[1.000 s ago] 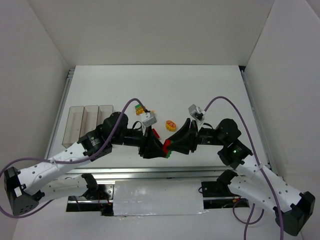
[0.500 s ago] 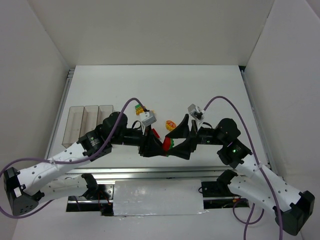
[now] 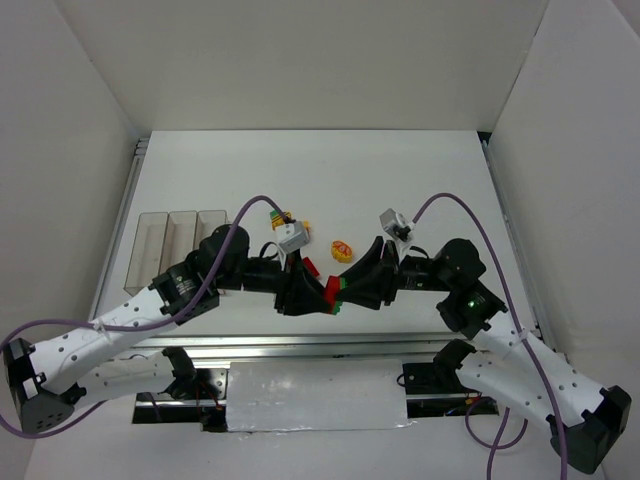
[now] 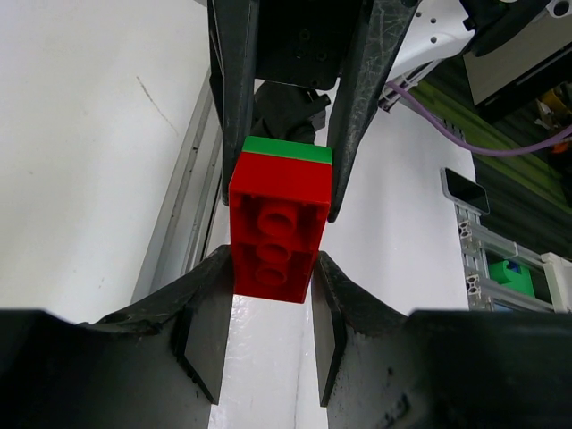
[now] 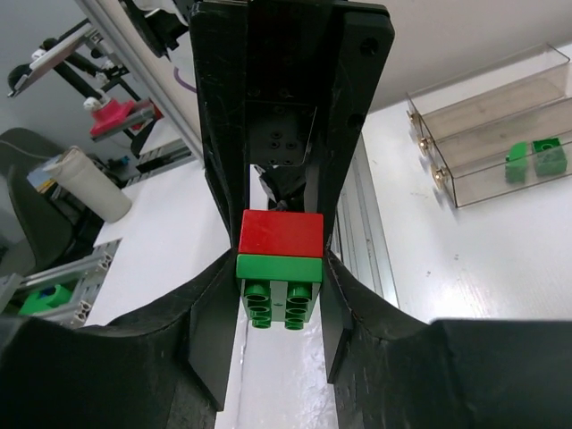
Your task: Sort the legos into containers by color
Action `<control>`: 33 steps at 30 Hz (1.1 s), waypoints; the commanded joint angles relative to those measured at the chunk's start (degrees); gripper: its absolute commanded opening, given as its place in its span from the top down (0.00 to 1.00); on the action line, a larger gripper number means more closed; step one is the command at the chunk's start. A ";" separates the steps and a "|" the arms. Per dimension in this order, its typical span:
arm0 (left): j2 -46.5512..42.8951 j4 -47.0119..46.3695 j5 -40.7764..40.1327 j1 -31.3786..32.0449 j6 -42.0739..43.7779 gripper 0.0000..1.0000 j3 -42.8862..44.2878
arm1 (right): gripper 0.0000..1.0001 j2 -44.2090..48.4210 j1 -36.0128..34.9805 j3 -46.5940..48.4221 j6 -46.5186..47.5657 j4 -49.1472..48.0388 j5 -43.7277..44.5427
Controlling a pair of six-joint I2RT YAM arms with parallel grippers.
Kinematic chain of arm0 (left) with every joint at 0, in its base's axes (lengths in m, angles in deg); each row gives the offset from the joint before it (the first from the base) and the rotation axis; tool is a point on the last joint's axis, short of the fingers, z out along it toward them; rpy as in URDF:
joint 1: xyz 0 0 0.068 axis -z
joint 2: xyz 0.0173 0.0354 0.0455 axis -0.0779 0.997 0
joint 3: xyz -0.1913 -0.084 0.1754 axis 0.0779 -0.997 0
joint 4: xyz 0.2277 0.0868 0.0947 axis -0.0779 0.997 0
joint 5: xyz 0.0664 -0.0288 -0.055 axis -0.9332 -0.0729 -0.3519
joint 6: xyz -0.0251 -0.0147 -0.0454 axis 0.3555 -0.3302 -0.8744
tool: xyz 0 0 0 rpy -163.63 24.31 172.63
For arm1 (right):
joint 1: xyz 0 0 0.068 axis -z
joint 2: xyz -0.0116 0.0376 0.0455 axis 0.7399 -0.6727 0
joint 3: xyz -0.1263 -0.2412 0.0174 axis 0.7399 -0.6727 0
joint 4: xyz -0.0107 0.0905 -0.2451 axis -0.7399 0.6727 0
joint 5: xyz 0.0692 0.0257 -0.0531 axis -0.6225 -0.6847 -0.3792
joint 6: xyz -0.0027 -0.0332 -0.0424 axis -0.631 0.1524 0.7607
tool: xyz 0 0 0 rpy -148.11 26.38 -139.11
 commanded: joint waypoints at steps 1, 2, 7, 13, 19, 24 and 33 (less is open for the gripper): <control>-1.10 -4.29 0.80 -0.04 -0.77 1.00 1.85 | 0.70 -0.44 -0.06 -0.28 0.57 -3.70 -0.98; -1.36 -4.38 1.06 -0.04 -0.77 1.00 1.85 | 0.71 -0.44 -0.06 -0.37 0.57 -3.71 -1.24; -3.73 -3.94 0.28 -0.04 -0.51 1.00 1.85 | 0.57 0.52 -0.06 -0.81 1.54 -2.83 -1.41; -3.39 -3.59 0.89 -0.04 -0.24 1.00 2.47 | 0.41 0.44 -0.06 -0.46 1.28 -3.00 -2.73; -2.77 -4.11 1.50 -0.04 -0.42 1.00 2.55 | 0.42 0.52 -0.06 0.24 0.92 -3.44 -2.65; -2.59 -3.50 0.89 -0.04 -0.42 1.00 2.55 | 0.28 -0.53 -0.06 0.33 -0.22 -5.46 -2.47; -2.33 -3.59 0.80 -0.04 -0.59 1.00 2.47 | 0.90 -0.71 -0.06 -0.11 0.30 -4.86 -0.54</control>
